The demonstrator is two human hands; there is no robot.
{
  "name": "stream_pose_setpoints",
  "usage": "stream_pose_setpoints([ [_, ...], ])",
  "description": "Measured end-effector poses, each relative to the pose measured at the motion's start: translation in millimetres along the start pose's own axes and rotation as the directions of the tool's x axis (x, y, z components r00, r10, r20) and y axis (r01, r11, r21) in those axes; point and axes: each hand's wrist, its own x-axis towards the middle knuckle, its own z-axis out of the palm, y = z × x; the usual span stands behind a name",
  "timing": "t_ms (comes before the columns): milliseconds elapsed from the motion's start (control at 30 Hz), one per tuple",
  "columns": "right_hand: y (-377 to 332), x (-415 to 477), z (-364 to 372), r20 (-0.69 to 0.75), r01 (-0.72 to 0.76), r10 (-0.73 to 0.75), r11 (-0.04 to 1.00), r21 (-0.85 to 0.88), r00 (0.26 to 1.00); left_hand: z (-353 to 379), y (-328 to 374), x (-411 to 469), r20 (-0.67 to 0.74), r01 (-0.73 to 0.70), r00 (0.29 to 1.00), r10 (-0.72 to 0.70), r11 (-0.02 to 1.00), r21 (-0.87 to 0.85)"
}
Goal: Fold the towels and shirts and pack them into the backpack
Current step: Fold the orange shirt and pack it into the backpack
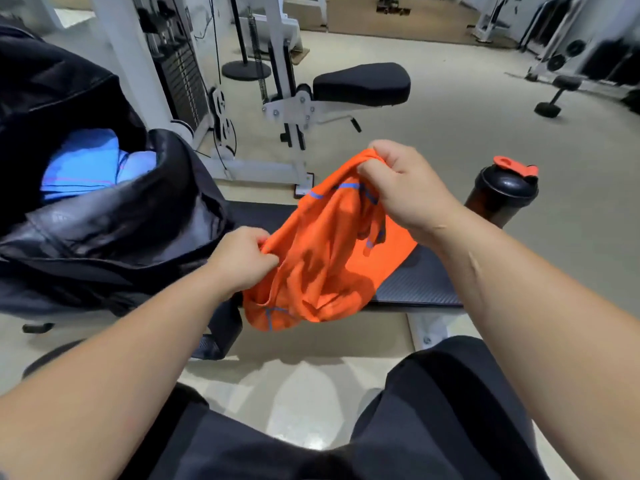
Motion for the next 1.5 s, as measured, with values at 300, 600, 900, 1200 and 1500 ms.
stream_pose_setpoints([
  [300, 51, -32, -53, -0.054, -0.270, 0.264, 0.948, -0.168, 0.963, -26, -18, -13, 0.075, 0.248, 0.961, -0.265, 0.714, -0.655],
  [600, 49, -62, 51, 0.591, -0.166, 0.364, 0.917, -0.363, 0.720, -137, 76, -22, 0.289, 0.173, 0.957, -0.033, 0.863, -0.475],
  [900, 19, -61, 40, 0.503, -0.395, 0.308, 0.916, 0.075, 0.808, -188, 23, -37, 0.828, 0.159, 0.529, -0.185, 0.980, 0.117],
  [1200, 7, -79, -72, 0.495, -0.627, 0.455, 0.734, 0.263, 0.740, -173, 7, -50, 0.814, 0.110, 0.410, 0.411, 0.864, -0.491],
  [1500, 66, -64, -55, 0.243, -0.705, 0.674, 0.707, 0.060, 0.697, -96, -9, -14, 0.659, 0.041, 0.741, 0.133, 0.970, -0.241],
])
